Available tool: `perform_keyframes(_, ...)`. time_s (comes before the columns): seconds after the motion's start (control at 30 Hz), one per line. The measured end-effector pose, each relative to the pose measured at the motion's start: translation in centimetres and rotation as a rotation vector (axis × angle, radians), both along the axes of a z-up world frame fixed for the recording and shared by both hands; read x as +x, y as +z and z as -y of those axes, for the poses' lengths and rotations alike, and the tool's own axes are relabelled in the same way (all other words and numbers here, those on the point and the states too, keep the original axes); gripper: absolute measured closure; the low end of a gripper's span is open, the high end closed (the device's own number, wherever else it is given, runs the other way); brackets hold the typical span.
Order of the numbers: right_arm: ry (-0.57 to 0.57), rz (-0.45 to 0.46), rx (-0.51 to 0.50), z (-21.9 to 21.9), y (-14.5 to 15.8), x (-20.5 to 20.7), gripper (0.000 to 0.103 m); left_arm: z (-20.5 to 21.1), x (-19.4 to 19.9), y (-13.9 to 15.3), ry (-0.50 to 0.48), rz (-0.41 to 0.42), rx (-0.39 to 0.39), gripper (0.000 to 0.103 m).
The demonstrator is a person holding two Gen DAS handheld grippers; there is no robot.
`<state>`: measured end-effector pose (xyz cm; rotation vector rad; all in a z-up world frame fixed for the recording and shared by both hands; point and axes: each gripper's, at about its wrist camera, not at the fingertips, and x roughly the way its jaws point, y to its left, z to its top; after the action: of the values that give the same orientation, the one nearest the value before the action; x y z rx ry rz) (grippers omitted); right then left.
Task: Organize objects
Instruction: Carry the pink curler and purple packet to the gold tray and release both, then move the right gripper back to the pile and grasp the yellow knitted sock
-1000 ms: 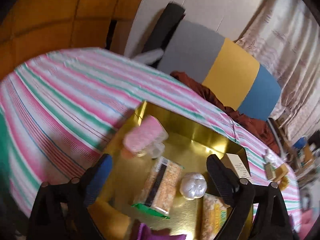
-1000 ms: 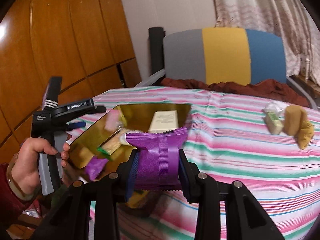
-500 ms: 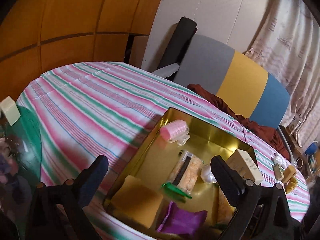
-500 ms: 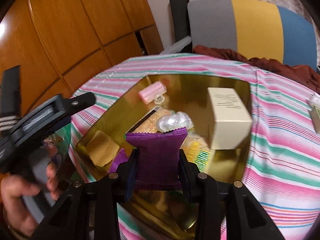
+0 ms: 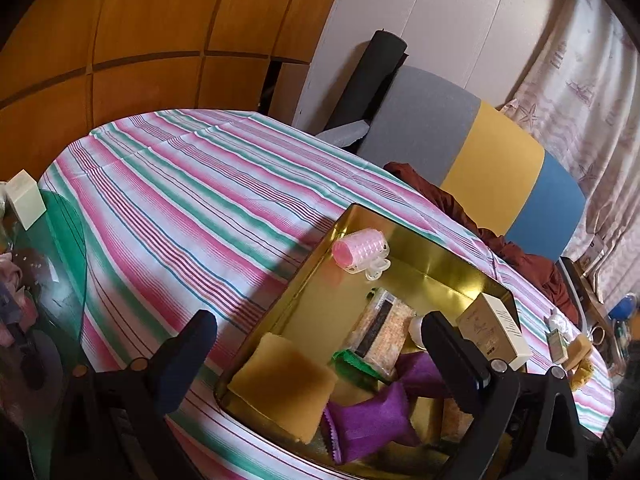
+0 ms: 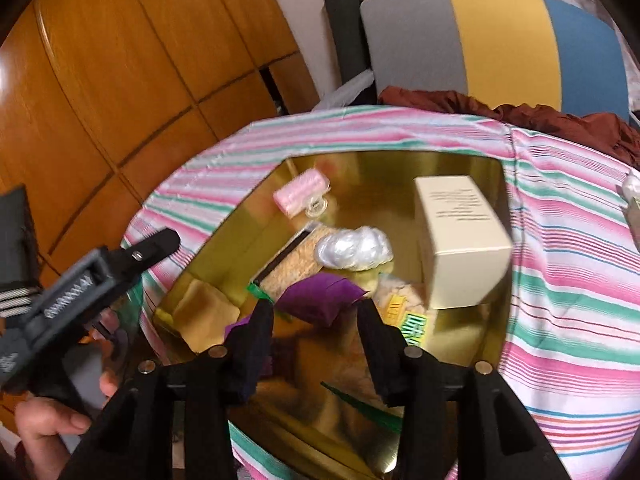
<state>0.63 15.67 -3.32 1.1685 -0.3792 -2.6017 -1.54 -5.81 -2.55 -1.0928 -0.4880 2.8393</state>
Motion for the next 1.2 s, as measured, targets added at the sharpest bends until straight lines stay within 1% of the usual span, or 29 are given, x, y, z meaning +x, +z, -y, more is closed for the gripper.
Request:
perform_keyframes(0.17,-0.047,-0.033,-0.025,-1.9,1.1,1.2,0.059,-1.5,0.2,0.4,-0.043,-0.003,0.0,0.0)
perform_keyframes(0.27,-0.083,-0.055,-0.012,-3.1,1.7,1.7,0.059,-2.7,0.6,0.7,-0.073,-0.009,-0.001,0.0)
perform_keyframes(0.4,-0.127,-0.062,0.001,-5.1,2.0,2.1,0.059,-4.6,0.9,1.0,-0.128,-0.007,-0.005,0.0)
perform_keyframes(0.6,-0.226,-0.027,-0.016,-9.2,1.0,3.0,0.059,-7.8,1.3,1.2,-0.216,0.005,-0.012,0.0)
perform_keyframes(0.77,-0.308,0.013,-0.012,-12.3,-0.3,3.6,0.059,-11.1,1.9,1.0,-0.308,0.034,-0.023,0.0)
perform_keyframes(0.93,-0.383,0.059,0.033,-15.5,-2.0,4.6,0.059,-14.7,3.1,1.3,-0.409,0.039,-0.044,0.0)
perform_keyframes(1.03,-0.455,0.113,0.059,-18.7,-3.3,5.7,0.059,-16.7,3.9,1.7,-0.473,0.029,-0.052,0.0)
perform_keyframes(1.2,-0.633,0.156,0.025,-26.1,-4.8,8.5,0.059,-21.1,5.4,1.5,-0.587,0.036,-0.068,0.0)
